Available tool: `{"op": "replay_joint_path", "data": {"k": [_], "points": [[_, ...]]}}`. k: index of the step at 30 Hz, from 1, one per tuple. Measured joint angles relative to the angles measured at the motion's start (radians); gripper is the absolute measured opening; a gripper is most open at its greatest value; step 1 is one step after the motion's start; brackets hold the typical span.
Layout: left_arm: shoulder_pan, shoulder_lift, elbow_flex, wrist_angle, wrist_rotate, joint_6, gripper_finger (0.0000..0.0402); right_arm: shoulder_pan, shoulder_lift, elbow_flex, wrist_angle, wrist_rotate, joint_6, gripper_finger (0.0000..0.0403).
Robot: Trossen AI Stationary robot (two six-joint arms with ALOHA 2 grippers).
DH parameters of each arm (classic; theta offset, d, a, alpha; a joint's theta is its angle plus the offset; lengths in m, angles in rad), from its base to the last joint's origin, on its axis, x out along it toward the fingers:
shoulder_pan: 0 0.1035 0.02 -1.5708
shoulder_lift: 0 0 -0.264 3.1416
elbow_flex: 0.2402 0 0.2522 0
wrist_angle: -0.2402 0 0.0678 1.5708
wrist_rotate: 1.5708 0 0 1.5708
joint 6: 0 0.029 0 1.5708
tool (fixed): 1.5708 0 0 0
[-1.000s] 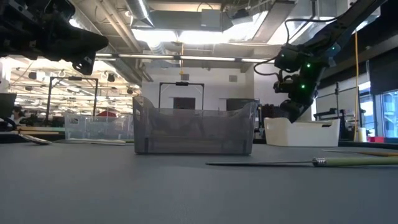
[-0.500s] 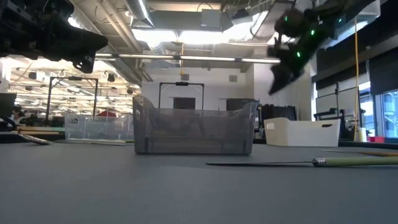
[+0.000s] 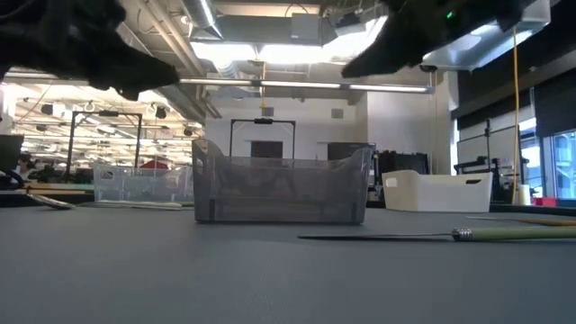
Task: Sort silverware by color (type)
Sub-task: Put the white green spoon into the white bin
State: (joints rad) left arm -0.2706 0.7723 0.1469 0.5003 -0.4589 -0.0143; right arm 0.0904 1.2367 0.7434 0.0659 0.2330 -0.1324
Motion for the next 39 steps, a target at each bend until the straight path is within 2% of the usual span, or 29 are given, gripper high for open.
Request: {"op": "replay_joint_path", "data": {"k": [3, 5, 9, 14, 17, 22, 31, 39], "points": [[0.040, 0.000, 0.124, -0.294, -0.083, -0.041, 0.0138, 0.108, 0.014, -0.043, 0.106, 0.061, -0.001, 0.0143], [0.073, 0.000, 0.213, -0.521, -0.095, -0.104, 0.0148, 0.162, 0.032, -0.070, 0.194, 0.089, -0.002, 0.0143], [0.138, 0.001, 0.386, -0.944, -0.057, -0.232, 0.0150, 0.231, 0.084, -0.104, 0.301, 0.118, -0.003, 0.0143], [0.233, 0.033, 0.490, -1.242, 0.028, -0.319, 0.0149, 0.251, 0.144, -0.103, 0.348, 0.157, -0.006, 0.0143], [0.307, 0.075, 0.495, -1.312, 0.115, -0.314, 0.0149, 0.250, 0.152, -0.099, 0.352, 0.164, -0.006, 0.0143], [0.407, 0.181, 0.495, -1.292, 0.244, -0.262, 0.0149, 0.250, 0.152, -0.099, 0.369, 0.186, -0.007, 0.0143], [0.531, 0.381, 0.495, -1.291, 0.269, -0.248, 0.0149, 0.250, 0.152, -0.099, 0.379, 0.186, -0.007, 0.0143], [0.571, 0.518, 0.495, -1.281, 0.320, -0.224, 0.0149, 0.250, 0.152, -0.099, 0.374, 0.186, -0.007, 0.0143]]}}
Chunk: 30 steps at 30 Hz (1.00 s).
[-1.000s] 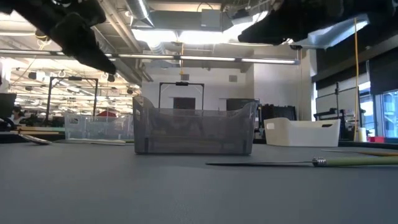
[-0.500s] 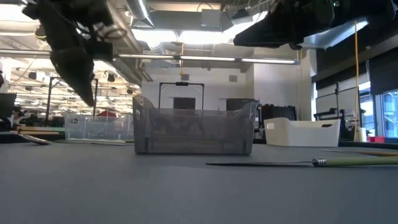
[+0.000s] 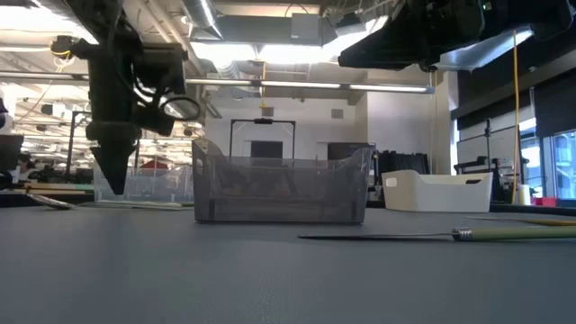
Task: Sort silverware by color (type)
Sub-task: Put the white green spoon into the white bin
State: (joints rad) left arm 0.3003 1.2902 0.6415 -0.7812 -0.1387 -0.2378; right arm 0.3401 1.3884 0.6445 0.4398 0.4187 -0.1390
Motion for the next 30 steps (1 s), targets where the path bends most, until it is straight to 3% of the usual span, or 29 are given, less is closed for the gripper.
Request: {"op": "replay_joint_path", "data": {"k": [13, 25, 30], "points": [[0.002, 0.133, 0.001, 0.045, -0.020, 0.054, 0.0145, 0.000, 0.000, 0.000, -0.001, 0.000, 0.002, 0.0143], [-0.002, 0.148, 0.002, 0.054, 0.010, 0.097, 0.0026, 0.000, 0.018, 0.000, 0.006, 0.000, 0.003, 0.0143], [-0.028, 0.133, 0.014, 0.047, -0.012, 0.114, 0.0022, 0.000, 0.027, 0.000, 0.011, 0.000, 0.003, 0.0143]]}}
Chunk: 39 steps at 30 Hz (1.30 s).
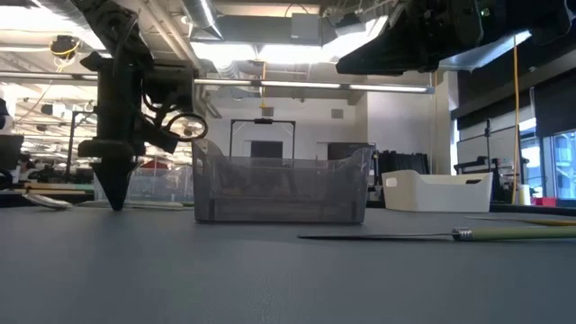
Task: Sort silverware by color (type)
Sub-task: Put the white green spoon into the white bin
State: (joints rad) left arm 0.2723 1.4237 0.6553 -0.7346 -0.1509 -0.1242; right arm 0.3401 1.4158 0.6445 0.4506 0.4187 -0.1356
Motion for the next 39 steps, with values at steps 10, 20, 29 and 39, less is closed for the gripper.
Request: {"op": "replay_joint_path", "data": {"k": [10, 20, 29, 39], "points": [[-0.165, -0.185, 0.114, -0.131, -0.163, -0.105, 0.0032, 0.000, 0.000, 0.000, 0.010, -0.024, 0.027, 0.0143], [-0.470, -0.401, 0.087, 0.093, -0.359, -0.181, 0.0035, -0.007, 0.001, 0.000, 0.112, -0.023, 0.033, 0.0143], [-0.672, -0.400, -0.046, 0.616, -0.466, -0.019, 0.0036, -0.031, 0.081, 0.036, 0.241, -0.072, 0.014, 0.0212], [-0.755, -0.291, -0.217, 1.090, -0.473, 0.080, 0.0036, -0.040, 0.278, 0.243, 0.258, -0.141, -0.004, 0.0239]]}}
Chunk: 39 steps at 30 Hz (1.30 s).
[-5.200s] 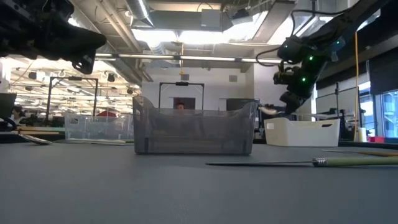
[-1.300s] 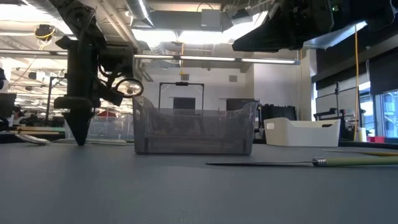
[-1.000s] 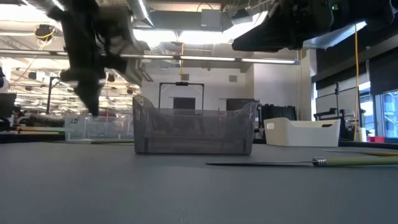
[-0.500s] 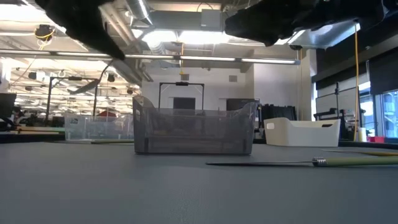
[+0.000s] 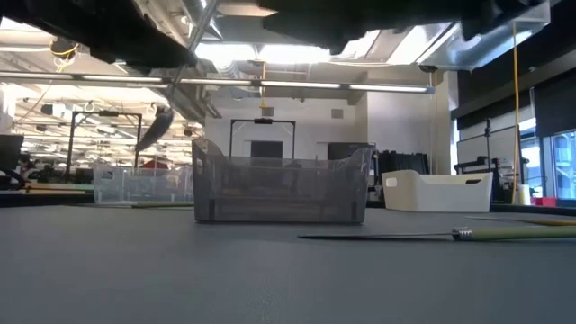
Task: Sort silverware by color (type)
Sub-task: Put the white green spoon into the white bin
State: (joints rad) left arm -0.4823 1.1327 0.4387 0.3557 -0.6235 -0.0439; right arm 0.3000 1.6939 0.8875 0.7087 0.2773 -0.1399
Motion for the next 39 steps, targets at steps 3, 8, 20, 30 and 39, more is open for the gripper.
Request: {"op": "replay_joint_path", "data": {"k": [3, 8, 20, 30, 39], "points": [[-0.018, 0.044, -0.003, 0.081, 0.005, 0.045, 0.0036, 0.000, 0.070, 0.080, 0.002, -0.002, -0.018, 0.0226], [-0.035, 0.105, -0.004, 0.188, 0.007, 0.063, 0.0036, 0.001, 0.166, 0.191, -0.006, -0.009, -0.056, 0.0201], [-0.033, 0.125, -0.003, 0.270, 0.007, 0.155, 0.0037, 0.000, 0.215, 0.252, 0.004, 0.001, -0.158, 0.0059], [0.021, 0.125, 0.000, 0.290, 0.001, 0.212, 0.0055, -0.021, 0.197, 0.251, -0.016, 0.051, -0.264, 0.0025], [0.055, 0.070, 0.004, 0.285, -0.037, 0.221, 0.0137, -0.043, 0.005, 0.250, -0.300, 0.143, -0.364, 0.0017]]}}
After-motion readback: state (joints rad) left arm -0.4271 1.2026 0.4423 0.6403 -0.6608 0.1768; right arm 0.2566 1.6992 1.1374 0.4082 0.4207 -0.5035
